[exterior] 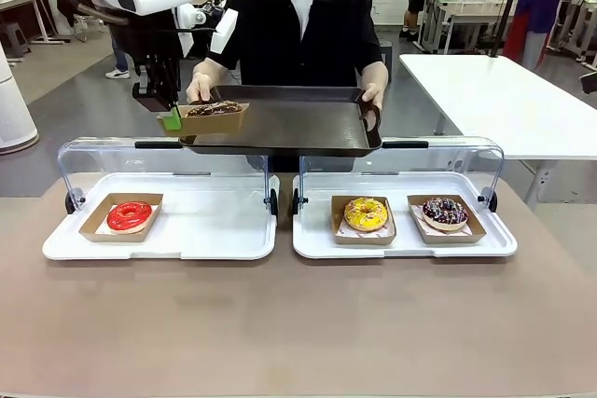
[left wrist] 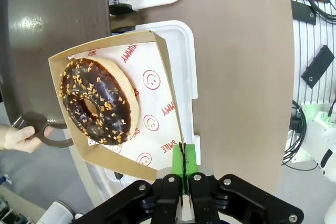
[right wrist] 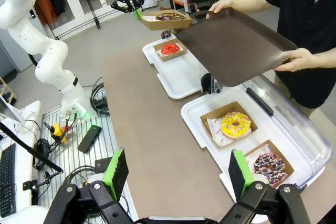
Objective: Provide the desired donut to the person.
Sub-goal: Place the picked Paper togo box onto the Handle tray extended by the person.
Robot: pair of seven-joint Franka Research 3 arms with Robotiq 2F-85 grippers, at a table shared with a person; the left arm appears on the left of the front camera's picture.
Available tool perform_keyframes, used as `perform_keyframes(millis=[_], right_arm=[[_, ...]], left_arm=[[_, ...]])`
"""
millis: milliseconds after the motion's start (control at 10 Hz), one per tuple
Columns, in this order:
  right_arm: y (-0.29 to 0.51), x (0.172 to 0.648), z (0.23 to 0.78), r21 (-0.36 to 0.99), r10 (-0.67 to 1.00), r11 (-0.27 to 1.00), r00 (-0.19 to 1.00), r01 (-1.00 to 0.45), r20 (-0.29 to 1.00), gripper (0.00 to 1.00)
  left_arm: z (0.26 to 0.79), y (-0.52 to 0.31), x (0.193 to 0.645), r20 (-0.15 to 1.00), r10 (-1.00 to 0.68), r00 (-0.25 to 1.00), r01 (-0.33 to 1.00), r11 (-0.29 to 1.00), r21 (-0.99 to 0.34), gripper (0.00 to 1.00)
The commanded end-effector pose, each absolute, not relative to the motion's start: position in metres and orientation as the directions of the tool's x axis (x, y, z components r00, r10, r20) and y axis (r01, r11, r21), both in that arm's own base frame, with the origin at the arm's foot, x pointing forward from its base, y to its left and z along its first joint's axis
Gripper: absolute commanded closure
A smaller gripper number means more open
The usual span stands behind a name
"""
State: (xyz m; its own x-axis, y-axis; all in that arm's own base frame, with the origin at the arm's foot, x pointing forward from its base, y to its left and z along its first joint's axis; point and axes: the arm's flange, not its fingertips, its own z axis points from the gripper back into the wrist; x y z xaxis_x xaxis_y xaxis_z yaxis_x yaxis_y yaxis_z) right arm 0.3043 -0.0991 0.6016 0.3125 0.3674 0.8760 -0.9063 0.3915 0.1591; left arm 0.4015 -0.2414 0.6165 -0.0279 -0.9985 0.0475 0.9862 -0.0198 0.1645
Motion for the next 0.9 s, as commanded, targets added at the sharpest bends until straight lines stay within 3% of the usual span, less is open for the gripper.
perform_keyframes(millis=[0, 300, 800], right_arm=[[-0.099, 0.306, 0.603, 0.151, 0.357, 0.382, 0.297, -0.912, 0.886, 0.00], [-0.099, 0.306, 0.603, 0.151, 0.357, 0.382, 0.297, -0.912, 0.886, 0.00], [-0.099, 0.306, 0.603, 0.151, 0.357, 0.382, 0.297, -0.912, 0.886, 0.00]], left_arm=[[0.626, -0.250, 0.421, 0.063, -0.997, -0.035, 0.992, -0.027, 0.121, 0.99], [0.628, -0.270, 0.454, 0.060, -0.998, -0.027, 0.996, -0.021, 0.089, 0.99], [0.611, -0.293, 0.487, 0.031, -0.996, -0.083, 0.977, -0.075, 0.198, 0.99]])
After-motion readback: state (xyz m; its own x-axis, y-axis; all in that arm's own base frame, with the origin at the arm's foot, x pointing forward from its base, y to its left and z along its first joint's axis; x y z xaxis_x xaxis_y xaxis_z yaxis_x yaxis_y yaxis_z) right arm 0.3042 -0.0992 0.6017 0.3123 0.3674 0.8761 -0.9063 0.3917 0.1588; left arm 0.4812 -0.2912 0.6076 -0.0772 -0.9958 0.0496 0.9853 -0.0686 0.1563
